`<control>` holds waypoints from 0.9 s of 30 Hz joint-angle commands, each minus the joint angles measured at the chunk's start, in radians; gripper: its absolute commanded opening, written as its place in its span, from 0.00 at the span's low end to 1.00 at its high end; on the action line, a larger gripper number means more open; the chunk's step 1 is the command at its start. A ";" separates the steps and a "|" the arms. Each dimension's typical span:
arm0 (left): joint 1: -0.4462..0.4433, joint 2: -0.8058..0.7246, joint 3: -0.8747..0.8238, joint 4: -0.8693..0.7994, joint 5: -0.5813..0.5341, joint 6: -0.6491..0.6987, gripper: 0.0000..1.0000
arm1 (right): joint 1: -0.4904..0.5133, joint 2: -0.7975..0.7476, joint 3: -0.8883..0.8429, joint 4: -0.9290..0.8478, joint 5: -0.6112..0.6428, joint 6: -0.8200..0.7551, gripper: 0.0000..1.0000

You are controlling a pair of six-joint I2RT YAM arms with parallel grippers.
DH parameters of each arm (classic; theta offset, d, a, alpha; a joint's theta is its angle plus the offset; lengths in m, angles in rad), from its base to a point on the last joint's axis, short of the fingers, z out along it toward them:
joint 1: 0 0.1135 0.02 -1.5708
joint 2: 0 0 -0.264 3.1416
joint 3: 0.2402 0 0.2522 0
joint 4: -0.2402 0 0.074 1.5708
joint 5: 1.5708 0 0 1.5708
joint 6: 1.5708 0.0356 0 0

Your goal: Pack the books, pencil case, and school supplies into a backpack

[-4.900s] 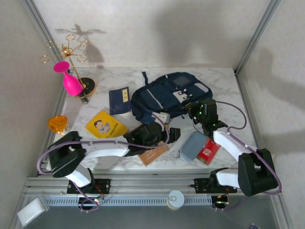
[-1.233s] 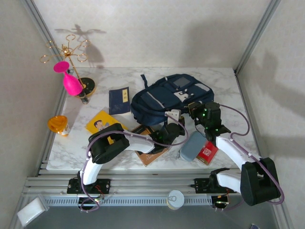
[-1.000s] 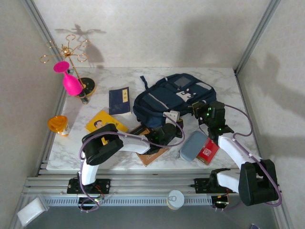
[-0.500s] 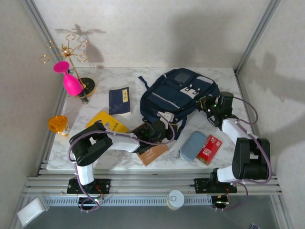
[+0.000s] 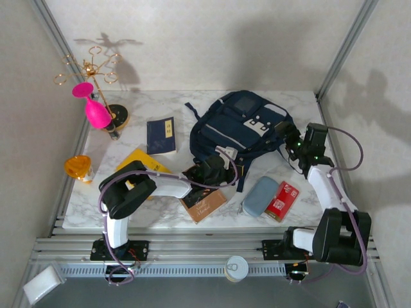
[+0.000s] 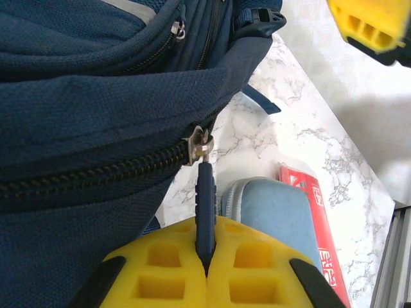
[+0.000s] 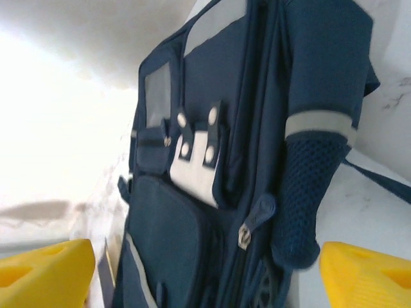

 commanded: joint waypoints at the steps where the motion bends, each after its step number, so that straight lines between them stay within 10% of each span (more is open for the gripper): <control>1: 0.001 -0.002 0.048 0.027 0.021 -0.001 0.00 | 0.060 -0.058 -0.077 -0.121 -0.078 -0.018 0.94; 16: -0.025 -0.014 0.074 -0.041 0.004 0.038 0.00 | 0.313 0.098 -0.178 0.301 0.060 0.372 0.84; 27: -0.021 -0.093 0.057 -0.150 0.012 0.034 0.00 | 0.323 0.226 -0.011 0.219 0.152 0.111 0.10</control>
